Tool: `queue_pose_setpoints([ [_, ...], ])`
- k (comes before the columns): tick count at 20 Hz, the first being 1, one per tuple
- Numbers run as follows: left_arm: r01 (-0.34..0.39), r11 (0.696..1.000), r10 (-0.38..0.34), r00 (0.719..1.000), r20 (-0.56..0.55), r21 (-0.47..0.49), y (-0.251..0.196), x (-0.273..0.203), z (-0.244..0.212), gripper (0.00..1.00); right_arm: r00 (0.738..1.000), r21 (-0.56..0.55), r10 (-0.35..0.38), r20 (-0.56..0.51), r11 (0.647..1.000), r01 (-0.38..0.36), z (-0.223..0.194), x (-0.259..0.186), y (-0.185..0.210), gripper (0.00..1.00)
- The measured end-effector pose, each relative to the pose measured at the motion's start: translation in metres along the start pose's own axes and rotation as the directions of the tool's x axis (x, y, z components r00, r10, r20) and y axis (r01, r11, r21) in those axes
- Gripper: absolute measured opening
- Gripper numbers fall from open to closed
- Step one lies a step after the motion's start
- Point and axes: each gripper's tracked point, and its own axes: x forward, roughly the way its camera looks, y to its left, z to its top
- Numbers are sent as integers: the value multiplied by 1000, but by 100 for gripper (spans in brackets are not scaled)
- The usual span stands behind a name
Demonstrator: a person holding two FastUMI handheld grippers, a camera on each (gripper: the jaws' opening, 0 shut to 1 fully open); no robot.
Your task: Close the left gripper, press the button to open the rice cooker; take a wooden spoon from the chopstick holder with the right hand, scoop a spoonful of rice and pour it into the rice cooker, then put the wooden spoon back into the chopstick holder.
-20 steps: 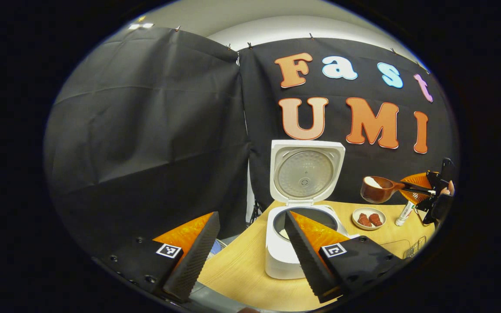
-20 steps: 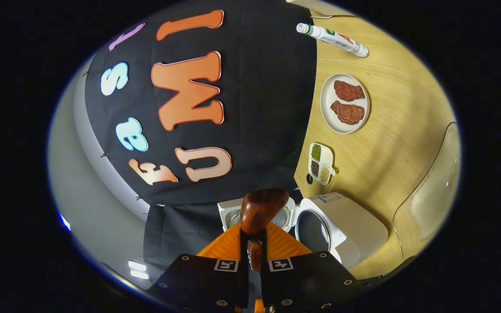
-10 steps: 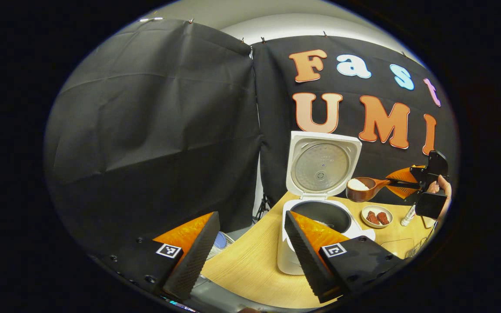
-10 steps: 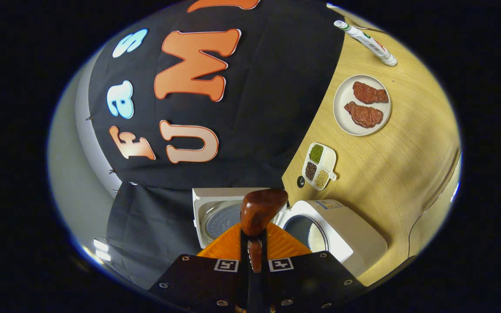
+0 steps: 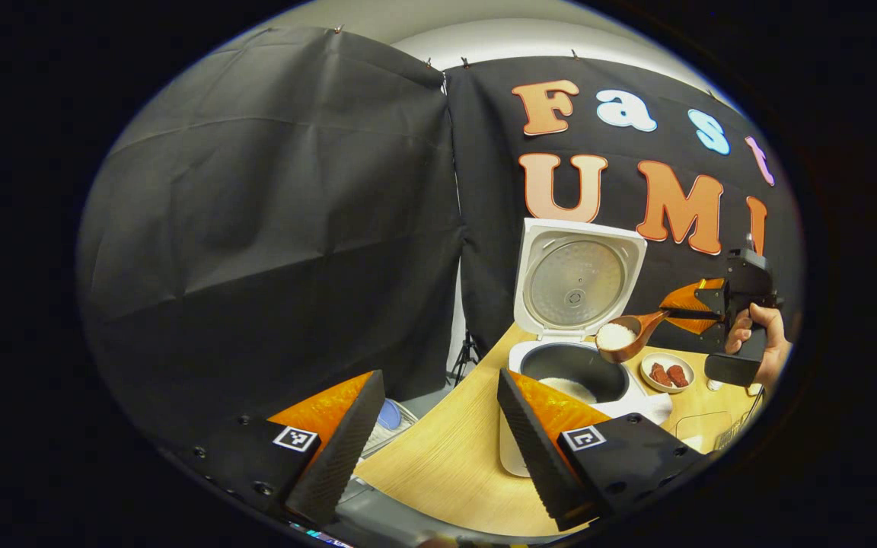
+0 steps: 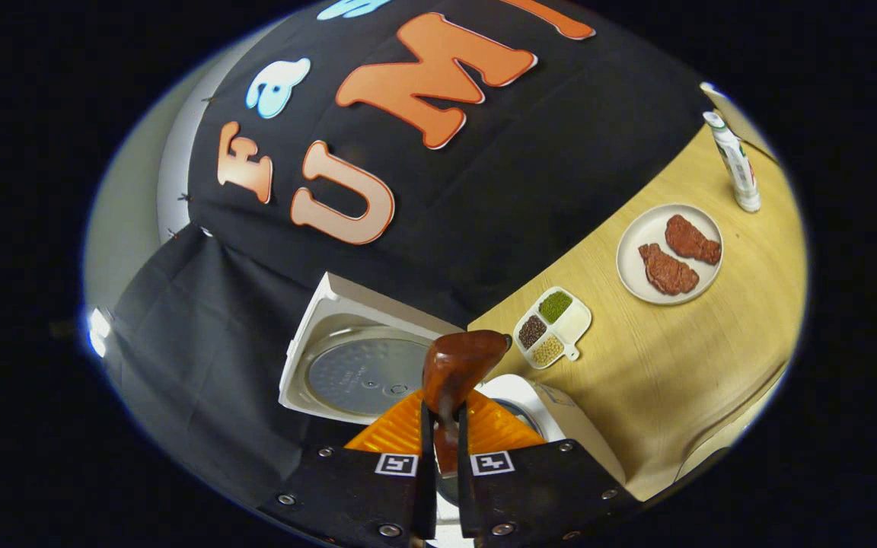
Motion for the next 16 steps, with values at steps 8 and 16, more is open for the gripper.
queue_pose_setpoints([
  [8,14,1000,-14,1000,-18,0,8,17,-5,100,999,-243,-33,35,969,40,2,13,16,11],
  [16,39,999,-39,999,-30,-3,-2,31,-7,100,997,-562,37,63,827,5,8,6,56,11],
])
